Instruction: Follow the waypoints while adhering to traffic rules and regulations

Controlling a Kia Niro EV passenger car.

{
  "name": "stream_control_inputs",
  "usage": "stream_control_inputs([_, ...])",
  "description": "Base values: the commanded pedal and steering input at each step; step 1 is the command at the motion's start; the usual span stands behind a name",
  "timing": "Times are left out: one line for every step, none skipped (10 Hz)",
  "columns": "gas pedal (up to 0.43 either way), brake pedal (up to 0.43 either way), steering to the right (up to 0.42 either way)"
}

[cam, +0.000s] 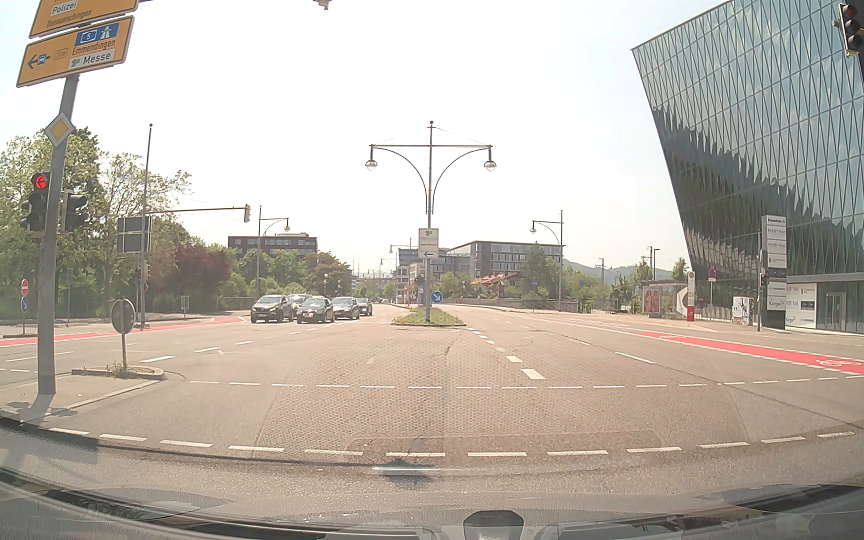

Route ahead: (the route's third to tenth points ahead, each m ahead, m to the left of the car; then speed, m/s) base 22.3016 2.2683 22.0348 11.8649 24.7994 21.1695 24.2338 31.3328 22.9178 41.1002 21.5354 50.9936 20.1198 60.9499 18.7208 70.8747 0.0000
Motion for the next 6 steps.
stream_control_inputs([0.000,0.287,-0.002])
stream_control_inputs([0.000,0.287,-0.001])
stream_control_inputs([0.000,0.287,-0.002])
stream_control_inputs([0.000,0.287,-0.001])
stream_control_inputs([0.000,0.287,-0.002])
stream_control_inputs([0.000,0.287,-0.001])
